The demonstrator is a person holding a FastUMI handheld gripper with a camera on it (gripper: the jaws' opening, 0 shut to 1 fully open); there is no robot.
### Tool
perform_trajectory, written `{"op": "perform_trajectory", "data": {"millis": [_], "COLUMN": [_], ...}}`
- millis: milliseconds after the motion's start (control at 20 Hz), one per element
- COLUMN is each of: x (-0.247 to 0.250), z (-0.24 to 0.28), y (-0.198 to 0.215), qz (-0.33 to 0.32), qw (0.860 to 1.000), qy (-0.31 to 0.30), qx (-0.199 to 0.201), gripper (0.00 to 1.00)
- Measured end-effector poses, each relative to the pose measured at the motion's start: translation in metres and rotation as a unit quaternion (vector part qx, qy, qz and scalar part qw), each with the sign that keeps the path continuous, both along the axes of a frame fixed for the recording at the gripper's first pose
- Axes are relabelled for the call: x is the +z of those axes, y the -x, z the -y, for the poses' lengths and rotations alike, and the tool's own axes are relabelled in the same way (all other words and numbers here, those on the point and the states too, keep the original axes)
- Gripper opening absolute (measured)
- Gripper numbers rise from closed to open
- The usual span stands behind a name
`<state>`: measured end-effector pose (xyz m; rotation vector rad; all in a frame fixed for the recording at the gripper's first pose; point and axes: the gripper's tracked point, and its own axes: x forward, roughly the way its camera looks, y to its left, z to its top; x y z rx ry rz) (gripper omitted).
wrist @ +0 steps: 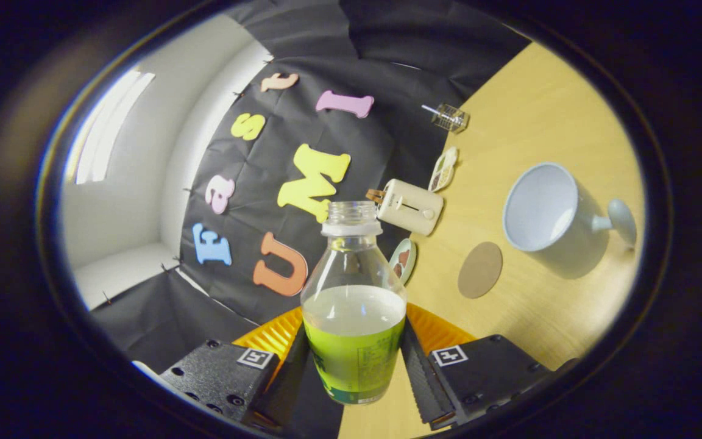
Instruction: Take the bottle from table, then pour the juice into the cup, finally place the bottle on the coaster
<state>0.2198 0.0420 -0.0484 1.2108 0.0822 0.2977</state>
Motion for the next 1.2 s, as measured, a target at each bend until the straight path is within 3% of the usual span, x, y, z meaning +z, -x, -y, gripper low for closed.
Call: {"op": "perform_trajectory", "data": {"millis": [200,400,600,1000,1200], "x": [-0.003,0.002,0.011,0.031,0.027], "z": [-0.01,0.002,0.011,0.037,0.033], "y": [0.006,0.01,0.012,0.021,0.015], "qz": [-0.037,-0.044,-0.04,-0.034,-0.056], "qw": [0.996,0.991,0.975,0.949,0.941], "qy": [-0.066,-0.125,-0.215,-0.312,-0.328], "qx": [0.036,0.021,0.027,0.041,0.054], "gripper": [0.79,0.79,0.79,0.79,0.79]}}
